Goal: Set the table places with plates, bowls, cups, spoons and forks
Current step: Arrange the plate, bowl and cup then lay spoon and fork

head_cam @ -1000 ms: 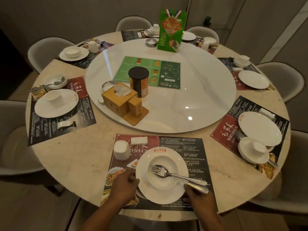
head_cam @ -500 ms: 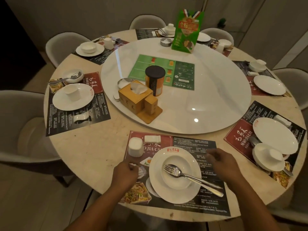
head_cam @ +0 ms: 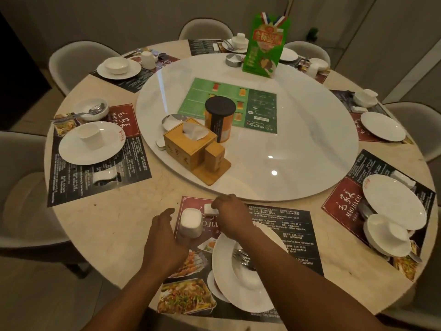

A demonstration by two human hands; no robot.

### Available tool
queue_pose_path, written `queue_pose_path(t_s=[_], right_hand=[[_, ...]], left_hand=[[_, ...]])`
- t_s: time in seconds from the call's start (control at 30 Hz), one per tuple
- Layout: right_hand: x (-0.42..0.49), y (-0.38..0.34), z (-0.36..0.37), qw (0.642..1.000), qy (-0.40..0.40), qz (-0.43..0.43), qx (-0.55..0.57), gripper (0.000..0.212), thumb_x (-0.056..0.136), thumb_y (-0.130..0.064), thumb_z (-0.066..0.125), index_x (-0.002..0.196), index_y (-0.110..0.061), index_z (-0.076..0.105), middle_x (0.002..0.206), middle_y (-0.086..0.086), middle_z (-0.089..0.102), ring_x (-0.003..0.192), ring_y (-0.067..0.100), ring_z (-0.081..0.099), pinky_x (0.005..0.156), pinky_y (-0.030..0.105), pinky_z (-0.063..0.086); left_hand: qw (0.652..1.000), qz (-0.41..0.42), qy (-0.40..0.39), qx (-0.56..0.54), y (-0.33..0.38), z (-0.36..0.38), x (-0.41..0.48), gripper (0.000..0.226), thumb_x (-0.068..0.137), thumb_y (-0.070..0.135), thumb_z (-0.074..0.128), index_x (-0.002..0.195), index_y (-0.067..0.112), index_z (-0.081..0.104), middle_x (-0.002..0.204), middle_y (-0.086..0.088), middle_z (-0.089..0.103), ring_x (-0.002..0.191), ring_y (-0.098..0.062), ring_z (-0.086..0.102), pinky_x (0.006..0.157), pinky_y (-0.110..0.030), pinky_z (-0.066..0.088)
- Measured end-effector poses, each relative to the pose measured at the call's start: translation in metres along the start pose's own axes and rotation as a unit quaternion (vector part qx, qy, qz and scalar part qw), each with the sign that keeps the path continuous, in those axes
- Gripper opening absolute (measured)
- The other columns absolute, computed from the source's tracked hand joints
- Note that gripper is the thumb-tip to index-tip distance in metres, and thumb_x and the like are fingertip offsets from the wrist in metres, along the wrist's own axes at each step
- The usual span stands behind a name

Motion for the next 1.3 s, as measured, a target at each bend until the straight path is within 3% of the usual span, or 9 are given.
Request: queue_pose_path(t_s=[0.2,0.3,0.43,0.6,0.73,1.3], right_hand=[[0.004,0.004,-0.003,1.000,-0.011,-0.001,0.019,0.043,0.082,-0.012,0.071,0.123,-0.019,0.061,0.119,0.010,0.063,0.108,0.029,0.056,0.085,0.036,0.047],[-0.006,0.038,-0.018,0.996,-0.009,0.045,0.072,0.042,0.083,-0.020,0.072,0.124,-0.022,0.061,0.116,0.011,0.064,0.104,0.029,0.059,0.086,0.038,0.050],[-0.035,0.111,-0.034,0.986,-0.003,0.132,0.099,0.047,0.086,-0.019,0.071,0.130,-0.027,0.059,0.120,0.009,0.062,0.109,0.027,0.059,0.093,0.036,0.048],[-0.059,0.155,-0.027,0.983,-0.022,0.153,0.095,0.048,0.089,-0.014,0.068,0.134,-0.026,0.058,0.124,0.009,0.061,0.113,0.026,0.056,0.094,0.032,0.045],[-0.062,0.160,-0.021,0.983,-0.009,0.149,0.104,0.048,0.086,-0.008,0.069,0.131,-0.023,0.061,0.127,0.007,0.063,0.116,0.025,0.057,0.094,0.032,0.047],[-0.056,0.165,-0.013,0.985,-0.018,0.141,0.102,0.052,0.087,-0.013,0.070,0.134,-0.027,0.056,0.126,0.006,0.061,0.117,0.025,0.054,0.094,0.036,0.049]], left_hand=[[0.998,0.066,0.013,0.009,0.025,-0.002,0.002,0.085,0.070,0.029,0.084,0.142,0.021,0.039,0.139,-0.007,0.046,0.124,-0.028,0.050,0.095,-0.041,0.047],[0.995,0.095,0.025,0.023,0.039,-0.002,0.004,0.082,0.071,0.024,0.082,0.141,0.019,0.040,0.138,-0.008,0.046,0.122,-0.029,0.051,0.095,-0.043,0.047],[0.998,0.067,0.013,0.005,0.037,0.008,0.010,0.087,0.068,0.027,0.084,0.142,0.022,0.038,0.138,-0.006,0.044,0.122,-0.029,0.052,0.097,-0.045,0.048],[0.999,0.037,-0.006,-0.004,0.031,0.026,0.008,0.093,0.066,0.030,0.086,0.144,0.023,0.036,0.140,-0.008,0.043,0.123,-0.031,0.051,0.099,-0.048,0.047],[0.999,0.036,0.000,0.003,0.025,0.033,0.007,0.095,0.066,0.026,0.087,0.145,0.022,0.035,0.138,-0.010,0.044,0.122,-0.032,0.051,0.096,-0.048,0.048],[1.000,-0.008,0.010,0.002,0.008,0.037,0.011,0.077,0.072,0.016,0.085,0.134,0.025,0.041,0.126,-0.007,0.062,0.113,-0.034,0.059,0.096,-0.051,0.051]])
Point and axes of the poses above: each hand's wrist, its own x-axis towards the middle knuckle, its own z-axis out of the palm, y = z × x, the point moved 10 cm from there along x, towards the middle knuckle
